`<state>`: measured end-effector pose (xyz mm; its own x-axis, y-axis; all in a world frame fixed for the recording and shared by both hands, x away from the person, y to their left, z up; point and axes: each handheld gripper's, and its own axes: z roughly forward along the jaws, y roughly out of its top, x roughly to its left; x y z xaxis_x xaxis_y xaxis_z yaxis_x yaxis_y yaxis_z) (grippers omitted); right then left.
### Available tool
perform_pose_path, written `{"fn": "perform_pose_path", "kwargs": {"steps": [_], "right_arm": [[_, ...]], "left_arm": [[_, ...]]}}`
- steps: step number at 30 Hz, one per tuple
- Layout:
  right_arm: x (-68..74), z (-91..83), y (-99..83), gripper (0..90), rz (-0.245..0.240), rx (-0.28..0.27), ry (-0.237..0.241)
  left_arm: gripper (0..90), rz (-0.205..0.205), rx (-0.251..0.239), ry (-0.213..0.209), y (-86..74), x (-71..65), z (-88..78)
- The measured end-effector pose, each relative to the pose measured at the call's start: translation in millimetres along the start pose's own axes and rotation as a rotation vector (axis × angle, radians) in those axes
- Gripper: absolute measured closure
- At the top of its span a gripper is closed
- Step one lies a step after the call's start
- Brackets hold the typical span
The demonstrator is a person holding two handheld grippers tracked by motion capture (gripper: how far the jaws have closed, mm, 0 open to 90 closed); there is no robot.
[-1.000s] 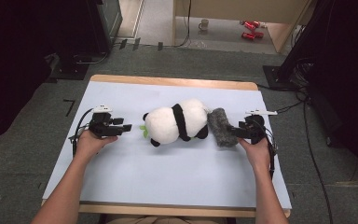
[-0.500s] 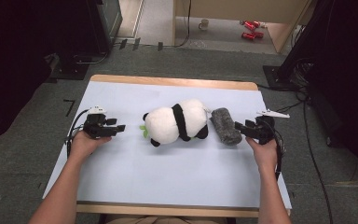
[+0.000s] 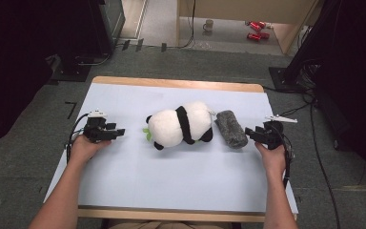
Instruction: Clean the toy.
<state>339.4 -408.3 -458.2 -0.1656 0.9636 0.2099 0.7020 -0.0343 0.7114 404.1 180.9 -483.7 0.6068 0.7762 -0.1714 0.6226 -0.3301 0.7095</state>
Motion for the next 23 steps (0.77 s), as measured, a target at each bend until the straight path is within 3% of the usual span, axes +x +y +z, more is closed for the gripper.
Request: {"fn": "perform_pose_path", "kwargs": {"steps": [12, 23], "right_arm": [[-8.4, 23.6, -13.2, 45.2, -0.027, 0.108, -0.07], [-8.9, 24.5, -18.0, 44.5, -0.063, 0.081, -0.073]], "left_arm": [[43.4, 0.022, 0.006, 0.028, -4.4, 3.7, 0.5], [40.8, 0.033, 0.002, 0.026, -6.1, 3.7, 0.3]]}}
